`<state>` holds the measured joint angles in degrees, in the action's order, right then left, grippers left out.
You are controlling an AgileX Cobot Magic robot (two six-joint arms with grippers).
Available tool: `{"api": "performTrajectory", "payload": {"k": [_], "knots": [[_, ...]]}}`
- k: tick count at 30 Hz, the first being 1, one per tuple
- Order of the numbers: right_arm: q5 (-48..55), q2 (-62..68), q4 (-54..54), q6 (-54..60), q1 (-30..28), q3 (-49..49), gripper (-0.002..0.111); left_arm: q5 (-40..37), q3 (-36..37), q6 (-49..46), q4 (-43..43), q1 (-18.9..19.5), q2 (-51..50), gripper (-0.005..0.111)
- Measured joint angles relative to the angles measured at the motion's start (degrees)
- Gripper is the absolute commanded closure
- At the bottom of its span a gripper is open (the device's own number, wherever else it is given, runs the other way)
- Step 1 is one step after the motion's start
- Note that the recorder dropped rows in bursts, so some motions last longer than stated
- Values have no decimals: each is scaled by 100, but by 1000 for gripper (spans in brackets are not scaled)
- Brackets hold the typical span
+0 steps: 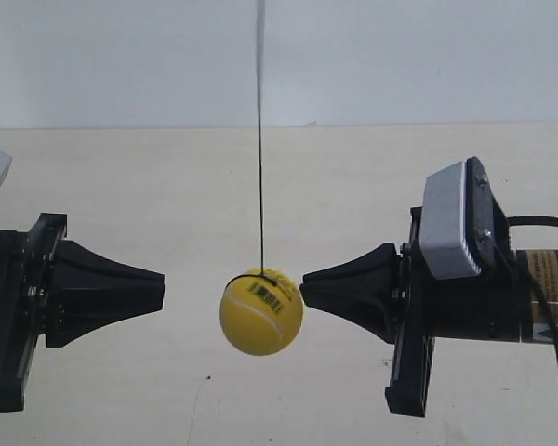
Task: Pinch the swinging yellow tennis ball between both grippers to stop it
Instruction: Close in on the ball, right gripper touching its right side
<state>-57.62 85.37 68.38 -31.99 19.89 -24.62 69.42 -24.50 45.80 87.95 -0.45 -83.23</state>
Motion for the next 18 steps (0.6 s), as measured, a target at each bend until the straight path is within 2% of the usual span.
{"api": "performTrajectory", "payload": {"k": [14, 15, 18], "knots": [[-179, 211, 163, 0, 0, -104, 108, 0, 0, -81, -125, 0, -9, 102], [-179, 211, 174, -12, 0, -104, 108, 0, 0, -81, -125, -25, -39, 102], [-189, 214, 222, -12, 0, -104, 108, 0, 0, -178, -164, -434, -424, 102]]}}
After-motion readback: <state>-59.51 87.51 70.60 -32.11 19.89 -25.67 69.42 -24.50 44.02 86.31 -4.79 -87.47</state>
